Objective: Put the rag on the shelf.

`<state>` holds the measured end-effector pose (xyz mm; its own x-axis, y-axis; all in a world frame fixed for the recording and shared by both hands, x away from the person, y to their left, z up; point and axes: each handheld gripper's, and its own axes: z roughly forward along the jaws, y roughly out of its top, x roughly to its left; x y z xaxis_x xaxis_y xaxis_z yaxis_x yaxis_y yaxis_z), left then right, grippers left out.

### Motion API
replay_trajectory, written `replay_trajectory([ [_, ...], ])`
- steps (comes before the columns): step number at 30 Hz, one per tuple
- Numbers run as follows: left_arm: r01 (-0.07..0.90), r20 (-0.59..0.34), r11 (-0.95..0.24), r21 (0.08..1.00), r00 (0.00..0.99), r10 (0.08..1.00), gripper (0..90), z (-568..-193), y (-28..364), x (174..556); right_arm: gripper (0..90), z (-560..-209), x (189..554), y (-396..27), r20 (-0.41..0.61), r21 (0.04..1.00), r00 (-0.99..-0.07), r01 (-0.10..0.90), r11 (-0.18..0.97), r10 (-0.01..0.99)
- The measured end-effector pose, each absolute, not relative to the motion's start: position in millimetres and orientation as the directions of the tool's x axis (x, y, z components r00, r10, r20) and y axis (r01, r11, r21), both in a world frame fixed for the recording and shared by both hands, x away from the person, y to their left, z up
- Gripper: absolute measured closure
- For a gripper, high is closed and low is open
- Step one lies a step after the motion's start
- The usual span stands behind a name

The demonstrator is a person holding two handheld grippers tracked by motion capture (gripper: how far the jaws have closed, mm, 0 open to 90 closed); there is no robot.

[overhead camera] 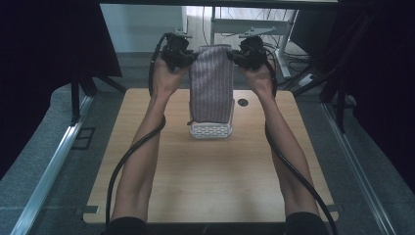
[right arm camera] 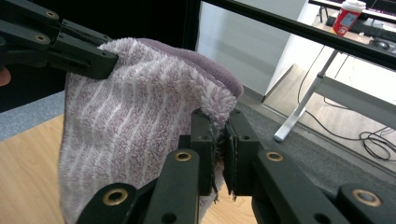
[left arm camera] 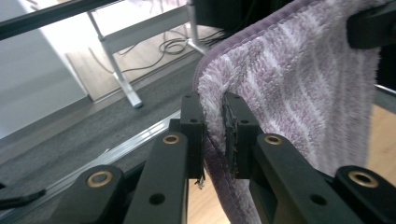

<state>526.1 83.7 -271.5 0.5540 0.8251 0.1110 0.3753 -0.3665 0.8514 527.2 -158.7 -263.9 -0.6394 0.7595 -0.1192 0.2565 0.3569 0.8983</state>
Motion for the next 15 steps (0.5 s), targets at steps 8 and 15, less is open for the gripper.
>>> replay_trajectory([
  [8,0.392,0.21,-0.445,0.805,0.513,0.832,79.2,-301,68,543,83.8,-292,549,-156,-0.118,0.876,-0.614,0.306,0.374,0.78],
  [15,0.451,0.233,-0.492,0.745,0.514,0.825,78.4,-334,58,558,83.8,-320,565,-152,-0.114,0.842,-0.599,0.364,0.397,0.792],
])
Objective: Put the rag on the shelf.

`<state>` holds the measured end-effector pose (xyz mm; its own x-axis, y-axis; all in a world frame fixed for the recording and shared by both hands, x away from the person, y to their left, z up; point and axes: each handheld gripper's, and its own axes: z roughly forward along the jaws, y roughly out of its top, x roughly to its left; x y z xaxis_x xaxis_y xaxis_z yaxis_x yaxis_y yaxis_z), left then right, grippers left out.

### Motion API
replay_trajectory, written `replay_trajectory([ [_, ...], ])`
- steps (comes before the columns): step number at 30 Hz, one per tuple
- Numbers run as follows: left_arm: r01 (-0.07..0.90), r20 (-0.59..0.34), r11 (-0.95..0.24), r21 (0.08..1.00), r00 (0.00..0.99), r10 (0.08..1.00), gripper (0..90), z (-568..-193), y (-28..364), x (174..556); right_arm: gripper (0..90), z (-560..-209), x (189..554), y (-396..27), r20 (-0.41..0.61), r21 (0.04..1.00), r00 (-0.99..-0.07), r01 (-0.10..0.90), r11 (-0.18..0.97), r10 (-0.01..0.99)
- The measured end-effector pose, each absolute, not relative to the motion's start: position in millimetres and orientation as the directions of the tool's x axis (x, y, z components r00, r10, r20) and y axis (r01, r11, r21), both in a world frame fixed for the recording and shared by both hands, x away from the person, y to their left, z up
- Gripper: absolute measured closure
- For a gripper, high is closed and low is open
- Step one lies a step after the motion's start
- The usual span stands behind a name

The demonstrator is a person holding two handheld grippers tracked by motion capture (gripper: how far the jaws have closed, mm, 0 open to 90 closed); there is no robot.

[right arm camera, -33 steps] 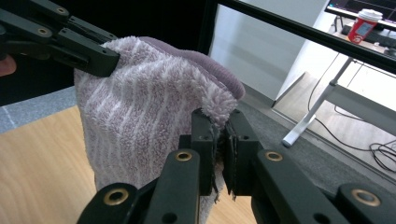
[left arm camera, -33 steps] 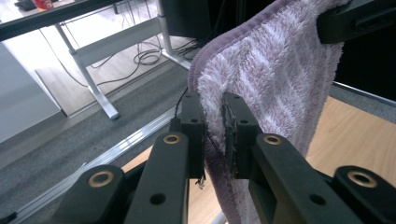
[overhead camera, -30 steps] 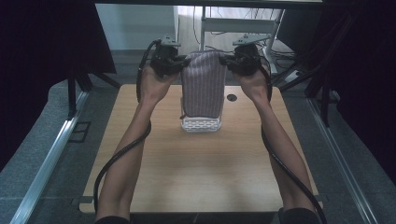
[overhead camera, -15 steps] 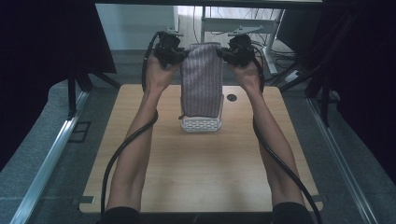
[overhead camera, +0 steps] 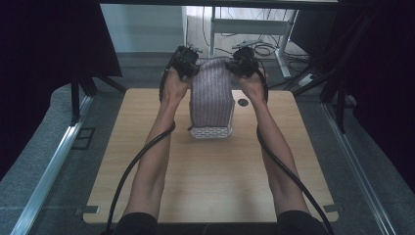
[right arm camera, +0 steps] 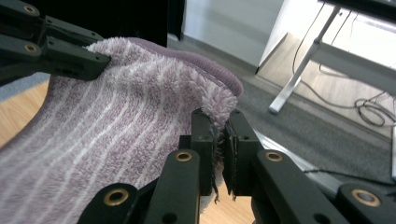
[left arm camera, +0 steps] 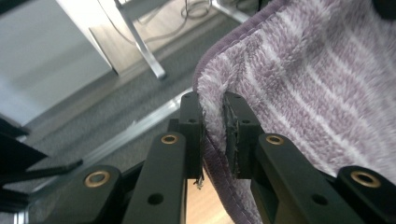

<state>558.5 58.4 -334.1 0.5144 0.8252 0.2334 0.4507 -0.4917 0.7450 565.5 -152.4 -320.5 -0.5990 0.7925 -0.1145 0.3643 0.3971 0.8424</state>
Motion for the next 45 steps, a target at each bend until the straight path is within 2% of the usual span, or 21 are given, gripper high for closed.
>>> replay_trajectory([
  [3,0.478,0.228,-0.503,0.72,0.522,0.822,77.8,-348,57,562,82.4,-333,570,-152,-0.11,0.821,-0.599,0.395,0.412,0.793],
  [5,0.514,0.203,-0.495,0.701,0.522,0.829,75.7,-355,58,564,78.0,-340,571,-151,-0.103,0.808,-0.601,0.414,0.419,0.793],
  [6,0.529,0.206,-0.496,0.689,0.512,0.834,72.2,-358,59,565,72.5,-343,572,-151,-0.091,0.8,-0.604,0.43,0.419,0.792],
  [8,0.532,0.212,-0.489,0.691,0.497,0.841,62.7,-360,62,565,67.5,-347,573,-151,-0.095,0.789,-0.602,0.44,0.429,0.793],
  [13,0.535,0.139,-0.412,0.737,0.476,0.868,43.3,-358,76,558,55.7,-348,570,-156,-0.051,0.798,-0.612,0.45,0.401,0.789],
  [17,0.529,0.071,-0.36,0.768,0.489,0.87,35.5,-358,85,548,48.1,-355,563,-162,-0.029,0.795,-0.63,0.457,0.4,0.776],
  [22,0.529,-0.041,-0.305,0.792,0.544,0.838,30.3,-358,96,537,37.8,-361,556,-168,0.022,0.796,-0.65,0.471,0.38,0.76],
  [27,0.506,-0.035,-0.324,0.799,0.578,0.815,24.3,-355,97,526,31.0,-360,546,-170,0.036,0.811,-0.668,0.454,0.369,0.743],
  [33,0.469,-0.017,-0.357,0.808,0.623,0.782,19.4,-349,94,511,27.9,-358,532,-168,0.031,0.812,-0.705,0.432,0.394,0.709],
  [45,0.43,0.0,-0.399,0.81,0.68,0.733,13.2,-347,88,479,20.1,-363,505,-177,0.063,0.819,-0.721,0.433,0.378,0.69],
])
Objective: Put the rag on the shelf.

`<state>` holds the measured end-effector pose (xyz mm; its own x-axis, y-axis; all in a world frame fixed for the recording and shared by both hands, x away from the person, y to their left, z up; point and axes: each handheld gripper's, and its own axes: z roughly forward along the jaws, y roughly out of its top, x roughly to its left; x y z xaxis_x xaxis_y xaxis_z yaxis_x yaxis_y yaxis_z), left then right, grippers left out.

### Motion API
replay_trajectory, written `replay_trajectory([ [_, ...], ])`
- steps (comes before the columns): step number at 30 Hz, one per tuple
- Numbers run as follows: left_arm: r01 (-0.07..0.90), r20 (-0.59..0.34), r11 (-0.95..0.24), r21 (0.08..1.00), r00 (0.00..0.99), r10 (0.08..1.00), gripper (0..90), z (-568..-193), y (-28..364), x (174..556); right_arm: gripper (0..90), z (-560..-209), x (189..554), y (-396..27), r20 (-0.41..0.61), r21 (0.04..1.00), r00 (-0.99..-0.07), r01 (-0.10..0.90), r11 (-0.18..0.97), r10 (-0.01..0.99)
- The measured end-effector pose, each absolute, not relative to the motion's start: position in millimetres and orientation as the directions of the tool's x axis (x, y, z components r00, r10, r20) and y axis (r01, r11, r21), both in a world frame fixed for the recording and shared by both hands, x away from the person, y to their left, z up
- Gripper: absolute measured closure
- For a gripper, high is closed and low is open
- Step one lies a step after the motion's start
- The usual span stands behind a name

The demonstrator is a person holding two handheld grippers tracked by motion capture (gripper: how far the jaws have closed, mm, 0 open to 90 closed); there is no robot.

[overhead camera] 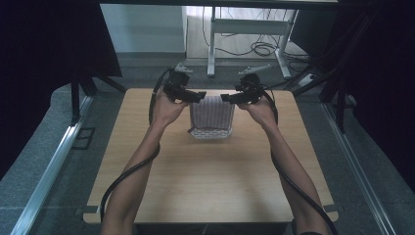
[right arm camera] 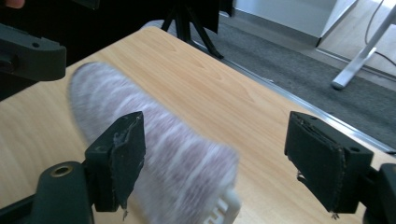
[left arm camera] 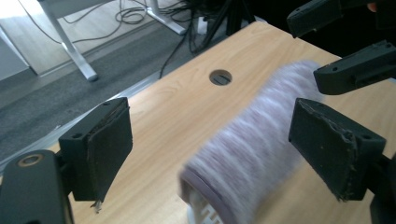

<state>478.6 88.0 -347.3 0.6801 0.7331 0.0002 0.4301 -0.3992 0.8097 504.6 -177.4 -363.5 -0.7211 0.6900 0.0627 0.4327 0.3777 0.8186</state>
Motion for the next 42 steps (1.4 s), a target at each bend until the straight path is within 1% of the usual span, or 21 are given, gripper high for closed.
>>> replay_trajectory([
  [5,0.418,0.014,-0.421,0.805,0.696,0.718,12.3,-352,89,467,16.2,-367,491,-181,0.063,0.819,-0.733,0.425,0.385,0.677],
  [8,0.407,0.011,-0.413,0.814,0.701,0.713,12.3,-355,90,460,14.4,-369,483,-184,0.063,0.823,-0.738,0.419,0.384,0.672],
  [16,0.383,0.023,-0.418,0.824,0.714,0.7,12.3,-365,92,436,12.2,-374,460,-188,0.049,0.817,-0.752,0.409,0.406,0.658],
  [24,0.382,0.007,-0.403,0.831,0.719,0.695,12.3,-380,102,407,8.9,-383,435,-194,0.037,0.814,-0.77,0.393,0.427,0.637],
  [27,0.376,-0.001,-0.408,0.832,0.736,0.677,12.2,-387,104,397,9.0,-390,427,-194,0.03,0.814,-0.779,0.383,0.437,0.626],
  [32,0.355,0.038,-0.446,0.822,0.747,0.664,12.1,-401,102,380,9.1,-406,413,-193,0.012,0.805,-0.787,0.373,0.461,0.616],
  [36,0.353,0.039,-0.452,0.82,0.752,0.658,12.1,-414,102,369,9.0,-420,403,-193,0.009,0.794,-0.791,0.377,0.476,0.611],
  [39,0.361,0.023,-0.445,0.82,0.754,0.656,12.1,-424,103,361,9.1,-432,396,-194,0.015,0.788,-0.792,0.385,0.48,0.611],
  [41,0.36,0.032,-0.45,0.817,0.752,0.659,12.1,-431,103,357,9.1,-439,392,-195,0.02,0.784,-0.792,0.391,0.482,0.61],
  [42,0.367,0.02,-0.444,0.818,0.752,0.659,12.2,-435,103,355,9.1,-443,390,-195,0.023,0.783,-0.792,0.393,0.482,0.61],
])
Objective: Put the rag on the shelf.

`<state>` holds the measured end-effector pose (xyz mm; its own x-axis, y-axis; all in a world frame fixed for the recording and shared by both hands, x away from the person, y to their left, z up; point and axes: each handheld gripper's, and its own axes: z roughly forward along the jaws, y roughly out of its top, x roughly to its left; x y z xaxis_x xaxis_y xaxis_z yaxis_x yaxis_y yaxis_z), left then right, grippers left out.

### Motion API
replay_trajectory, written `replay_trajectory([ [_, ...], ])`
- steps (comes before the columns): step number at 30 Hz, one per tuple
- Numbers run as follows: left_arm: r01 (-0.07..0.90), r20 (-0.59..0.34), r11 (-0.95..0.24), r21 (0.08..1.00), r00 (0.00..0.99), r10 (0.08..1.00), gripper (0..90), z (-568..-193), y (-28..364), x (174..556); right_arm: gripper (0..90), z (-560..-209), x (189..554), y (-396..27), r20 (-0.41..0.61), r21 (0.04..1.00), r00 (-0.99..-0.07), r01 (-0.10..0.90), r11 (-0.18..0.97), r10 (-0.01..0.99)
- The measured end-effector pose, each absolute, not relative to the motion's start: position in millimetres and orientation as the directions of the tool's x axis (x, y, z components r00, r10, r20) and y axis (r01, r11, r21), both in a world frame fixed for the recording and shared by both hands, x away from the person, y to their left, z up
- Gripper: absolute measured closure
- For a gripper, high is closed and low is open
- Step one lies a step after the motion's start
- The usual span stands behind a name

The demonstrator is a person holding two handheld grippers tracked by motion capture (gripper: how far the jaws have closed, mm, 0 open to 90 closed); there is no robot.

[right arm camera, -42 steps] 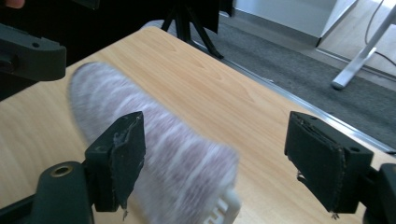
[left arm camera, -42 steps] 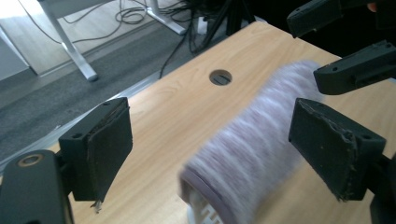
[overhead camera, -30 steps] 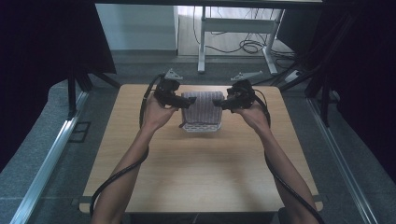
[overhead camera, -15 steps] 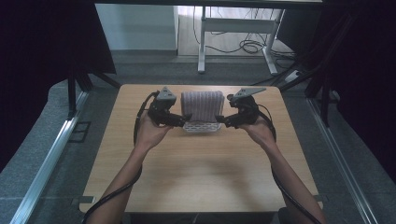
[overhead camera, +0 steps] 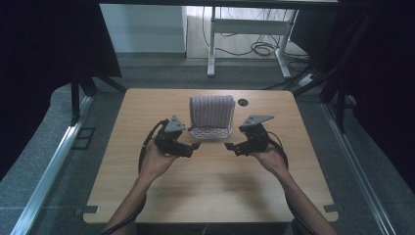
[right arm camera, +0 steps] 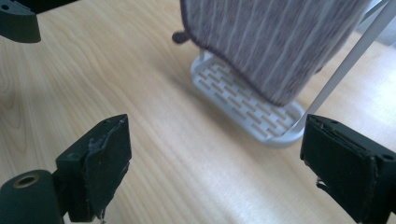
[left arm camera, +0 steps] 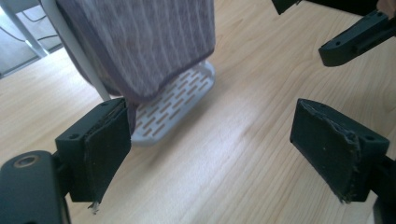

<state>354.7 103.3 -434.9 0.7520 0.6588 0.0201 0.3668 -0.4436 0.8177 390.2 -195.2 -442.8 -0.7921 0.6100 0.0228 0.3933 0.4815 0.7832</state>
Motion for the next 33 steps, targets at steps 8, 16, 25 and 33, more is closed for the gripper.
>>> replay_trajectory([
  [8,0.378,0.022,-0.464,0.801,0.756,0.654,12.3,-468,106,338,9.2,-472,377,-194,0.03,0.756,-0.799,0.412,0.509,0.601],
  [16,0.417,0.006,-0.488,0.767,0.756,0.655,12.3,-507,107,324,9.1,-503,367,-191,0.041,0.725,-0.803,0.434,0.536,0.595],
  [25,0.471,0.009,-0.544,0.695,0.75,0.661,12.3,-541,102,319,5.8,-536,358,-188,0.021,0.678,-0.82,0.432,0.595,0.571],
  [33,0.5,-0.023,-0.535,0.681,0.744,0.667,10.0,-544,100,321,0.0,-545,357,-188,-0.002,0.694,-0.819,0.412,0.591,0.574],
])
